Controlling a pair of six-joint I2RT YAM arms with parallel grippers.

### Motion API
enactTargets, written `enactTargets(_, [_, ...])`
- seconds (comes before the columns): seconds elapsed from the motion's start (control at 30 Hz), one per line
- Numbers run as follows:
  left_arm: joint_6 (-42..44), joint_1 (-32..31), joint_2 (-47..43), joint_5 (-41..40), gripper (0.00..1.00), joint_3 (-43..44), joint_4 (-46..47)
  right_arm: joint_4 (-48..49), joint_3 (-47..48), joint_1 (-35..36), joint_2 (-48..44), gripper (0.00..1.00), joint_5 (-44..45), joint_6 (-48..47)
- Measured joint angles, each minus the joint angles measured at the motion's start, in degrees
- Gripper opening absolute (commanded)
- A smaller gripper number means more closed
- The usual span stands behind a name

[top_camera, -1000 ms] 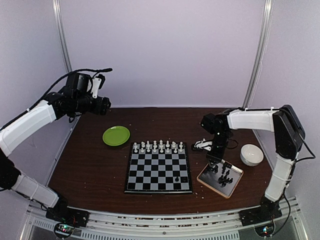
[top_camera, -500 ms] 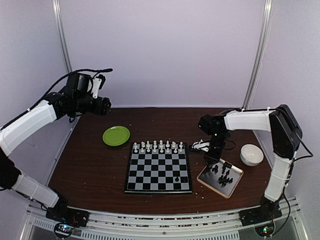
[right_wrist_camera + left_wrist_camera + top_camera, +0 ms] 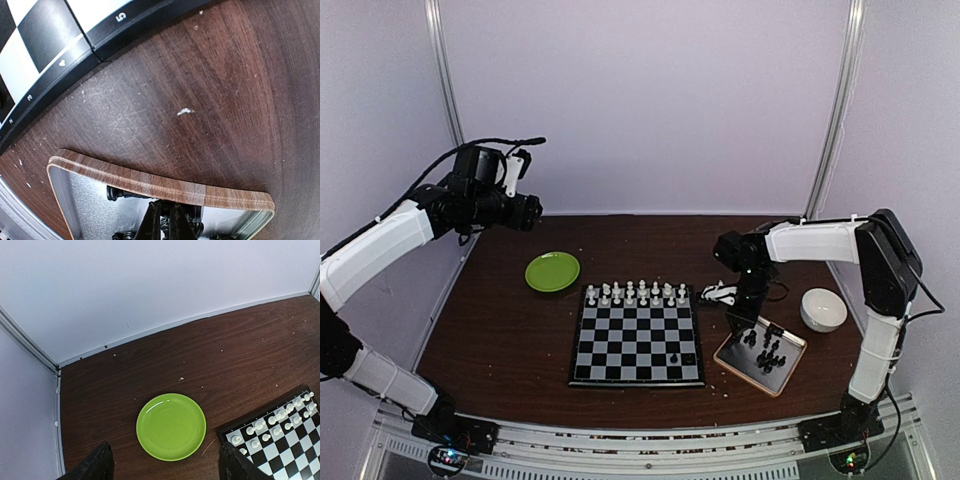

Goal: Set up the chess pieces on the board
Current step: Pick up the pawn from the storage box, then place the pawn at c7.

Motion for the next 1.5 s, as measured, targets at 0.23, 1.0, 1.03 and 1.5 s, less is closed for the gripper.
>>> enactTargets(0.23, [0.00, 0.00, 0.15, 0.09, 0.73, 0.00, 0.00, -0.35, -0.24, 0.07, -1.86, 0.03, 0.55, -0.07])
enactTargets(1.0, [0.00, 0.00, 0.46, 0.35, 0.73, 0.00, 0.00, -3.32, 0.68, 2.67, -7.87, 0.03, 0.61, -0.09])
enactTargets(1.03, [0.00, 0.00, 0.46, 0.37, 0.73, 0.00, 0.00, -3.58, 1.75, 3.45, -7.87, 0.03, 0.59, -0.11])
enactTargets(1.5, [-0.07, 0.00, 0.98, 1.33, 0.73, 0.00, -0.02, -5.66, 19.91, 18.18, 1.01, 0.04, -0.15, -0.50])
